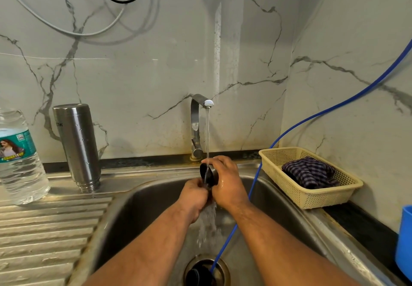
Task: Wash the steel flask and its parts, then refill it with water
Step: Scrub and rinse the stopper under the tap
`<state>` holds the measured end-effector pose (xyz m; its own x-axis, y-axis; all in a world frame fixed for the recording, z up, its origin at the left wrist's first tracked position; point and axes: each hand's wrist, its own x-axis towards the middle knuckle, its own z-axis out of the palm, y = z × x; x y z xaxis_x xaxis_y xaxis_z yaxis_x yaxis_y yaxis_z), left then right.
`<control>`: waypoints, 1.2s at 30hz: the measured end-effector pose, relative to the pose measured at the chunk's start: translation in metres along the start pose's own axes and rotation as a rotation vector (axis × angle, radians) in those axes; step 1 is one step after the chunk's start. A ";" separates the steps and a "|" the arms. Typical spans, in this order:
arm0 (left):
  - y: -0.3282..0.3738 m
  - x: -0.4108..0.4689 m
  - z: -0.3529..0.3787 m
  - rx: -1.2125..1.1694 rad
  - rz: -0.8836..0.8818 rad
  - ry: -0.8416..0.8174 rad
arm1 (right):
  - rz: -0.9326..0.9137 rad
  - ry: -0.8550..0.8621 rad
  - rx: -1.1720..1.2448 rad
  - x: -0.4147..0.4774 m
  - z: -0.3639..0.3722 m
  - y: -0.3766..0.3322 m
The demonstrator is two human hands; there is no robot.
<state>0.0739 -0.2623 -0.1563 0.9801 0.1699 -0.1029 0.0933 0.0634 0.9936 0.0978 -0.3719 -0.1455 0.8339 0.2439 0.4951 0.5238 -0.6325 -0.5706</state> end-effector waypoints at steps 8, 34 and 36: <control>0.007 -0.004 -0.015 0.132 0.131 -0.070 | 0.248 -0.020 0.253 0.003 0.000 0.007; 0.008 0.004 -0.033 -0.081 -0.279 -0.109 | 0.172 -0.112 0.441 -0.002 0.001 -0.007; 0.007 0.005 -0.033 -0.106 -0.261 -0.094 | 0.193 -0.077 0.362 -0.002 0.000 -0.004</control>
<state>0.0740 -0.2287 -0.1513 0.9376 0.0427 -0.3450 0.3307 0.1962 0.9231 0.0938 -0.3698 -0.1438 0.9262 0.2095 0.3136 0.3724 -0.3757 -0.8486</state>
